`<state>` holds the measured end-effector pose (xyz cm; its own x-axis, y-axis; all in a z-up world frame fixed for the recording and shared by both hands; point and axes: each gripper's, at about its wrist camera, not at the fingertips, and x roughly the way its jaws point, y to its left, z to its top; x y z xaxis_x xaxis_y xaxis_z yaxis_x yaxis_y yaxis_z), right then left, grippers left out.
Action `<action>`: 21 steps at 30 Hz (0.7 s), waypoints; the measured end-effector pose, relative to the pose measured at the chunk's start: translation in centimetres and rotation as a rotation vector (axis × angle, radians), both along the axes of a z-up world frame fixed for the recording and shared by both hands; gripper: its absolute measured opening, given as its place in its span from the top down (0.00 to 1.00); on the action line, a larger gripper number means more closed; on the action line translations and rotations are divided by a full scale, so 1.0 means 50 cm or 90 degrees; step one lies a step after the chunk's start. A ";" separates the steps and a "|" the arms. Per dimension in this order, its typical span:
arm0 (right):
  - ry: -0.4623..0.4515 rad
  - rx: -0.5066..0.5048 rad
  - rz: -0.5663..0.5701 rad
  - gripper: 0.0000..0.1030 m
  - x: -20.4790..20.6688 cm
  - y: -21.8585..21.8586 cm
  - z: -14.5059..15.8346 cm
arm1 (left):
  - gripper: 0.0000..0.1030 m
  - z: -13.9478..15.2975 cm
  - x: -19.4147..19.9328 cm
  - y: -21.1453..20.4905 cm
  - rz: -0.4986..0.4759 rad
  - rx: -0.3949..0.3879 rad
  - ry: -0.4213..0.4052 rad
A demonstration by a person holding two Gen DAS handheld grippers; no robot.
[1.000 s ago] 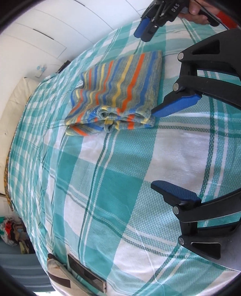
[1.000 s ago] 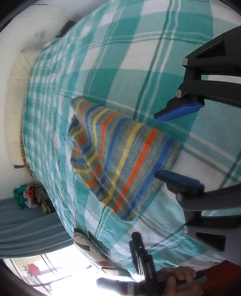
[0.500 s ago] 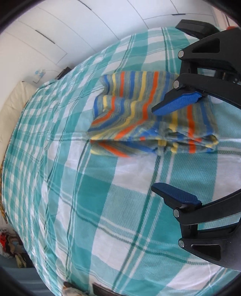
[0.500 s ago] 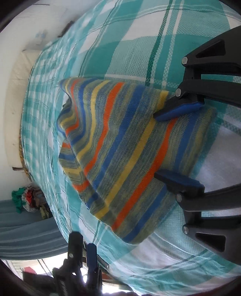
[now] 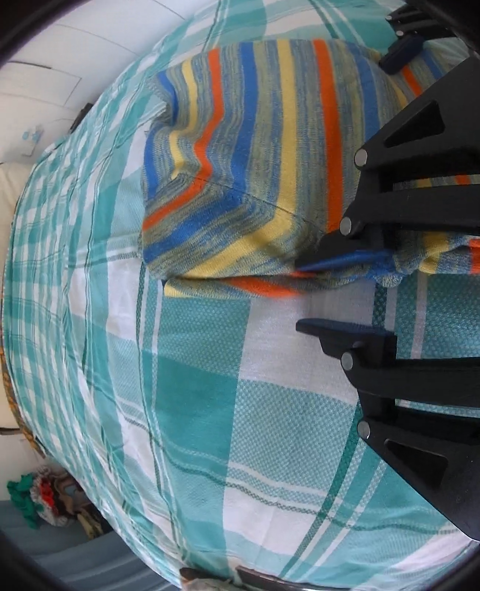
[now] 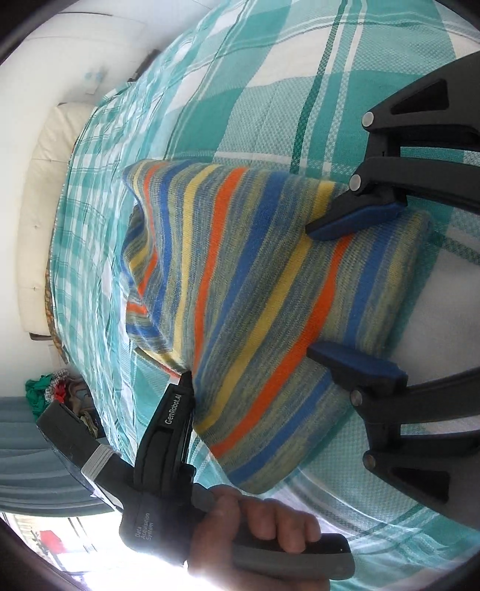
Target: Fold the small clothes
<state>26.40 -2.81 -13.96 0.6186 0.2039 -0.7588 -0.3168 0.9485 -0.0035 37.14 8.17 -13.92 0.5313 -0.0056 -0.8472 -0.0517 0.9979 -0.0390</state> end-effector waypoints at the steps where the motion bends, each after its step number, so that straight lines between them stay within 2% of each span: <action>1: 0.000 0.000 0.000 0.44 0.001 -0.001 0.001 | 0.57 0.001 0.000 0.010 0.009 -0.007 0.003; 3: 0.000 -0.001 0.000 0.44 0.000 0.000 0.001 | 0.56 0.002 -0.001 0.025 0.020 -0.021 0.011; 8: -0.001 -0.004 -0.001 0.43 -0.002 0.000 -0.001 | 0.57 0.003 -0.018 0.028 0.009 0.024 0.030; 10: 0.000 -0.001 -0.001 0.43 -0.003 0.000 -0.001 | 0.57 0.009 -0.036 0.035 0.005 0.018 0.034; 13: 0.013 -0.003 -0.012 0.43 -0.008 -0.003 0.014 | 0.49 0.032 -0.084 0.052 -0.002 -0.023 0.029; 15: 0.022 -0.004 -0.033 0.40 -0.027 -0.006 0.042 | 0.40 0.052 -0.122 0.057 -0.016 -0.074 0.006; 16: 0.013 0.007 -0.038 0.38 -0.041 -0.008 0.054 | 0.30 0.058 -0.138 0.053 -0.029 -0.096 -0.006; 17: 0.007 0.021 -0.036 0.33 -0.058 -0.008 0.061 | 0.25 0.059 -0.152 0.046 -0.041 -0.103 -0.015; 19: 0.032 0.024 -0.019 0.27 -0.076 0.000 0.043 | 0.26 0.036 -0.160 0.021 -0.067 -0.068 0.003; 20: 0.049 0.004 -0.010 0.27 -0.082 0.005 0.028 | 0.31 0.016 -0.158 0.012 -0.081 -0.048 0.027; 21: 0.047 -0.013 0.001 0.27 -0.091 0.006 0.024 | 0.31 0.003 -0.160 0.011 -0.091 -0.042 0.035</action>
